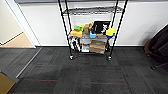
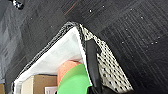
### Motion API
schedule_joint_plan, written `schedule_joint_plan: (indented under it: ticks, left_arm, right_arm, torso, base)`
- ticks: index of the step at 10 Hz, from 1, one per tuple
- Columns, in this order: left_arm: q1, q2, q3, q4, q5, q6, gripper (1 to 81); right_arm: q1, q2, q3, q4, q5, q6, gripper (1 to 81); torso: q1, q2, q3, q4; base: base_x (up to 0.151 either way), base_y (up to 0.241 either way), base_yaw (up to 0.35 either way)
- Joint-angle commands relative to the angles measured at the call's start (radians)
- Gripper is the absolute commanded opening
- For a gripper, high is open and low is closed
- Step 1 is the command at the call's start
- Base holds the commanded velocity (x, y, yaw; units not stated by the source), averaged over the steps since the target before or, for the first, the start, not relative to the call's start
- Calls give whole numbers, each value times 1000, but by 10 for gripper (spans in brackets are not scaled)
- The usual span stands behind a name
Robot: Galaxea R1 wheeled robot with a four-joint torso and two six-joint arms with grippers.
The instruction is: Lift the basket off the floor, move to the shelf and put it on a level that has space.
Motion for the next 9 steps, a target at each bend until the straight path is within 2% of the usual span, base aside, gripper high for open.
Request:
schedule_joint_plan:
  ticks: [1, 5, 6, 9]
  left_arm:
    - [-107, -10, 48, -20, 72, -9, 10]
    - [-196, -30, 33, -89, 92, -10, 10]
    - [-204, -28, 33, -89, 103, -10, 10]
    - [-202, -28, 33, -86, 105, -9, 10]
  right_arm:
    - [100, -10, 31, -28, -51, 22, 10]
    - [200, -2, -4, -31, -91, 22, 10]
    - [214, 4, -16, -29, -101, 22, 10]
    - [212, 7, -29, -29, -108, 22, 10]
  torso:
    - [-62, 97, 0, 0]
    - [-150, 233, 0, 0]
    - [-172, 268, 76, 0]
    - [-220, 346, 131, 0]
  base:
    - [0, 0, 0]
    - [0, 0, 0]
    - [0, 0, 0]
    - [0, 0, 0]
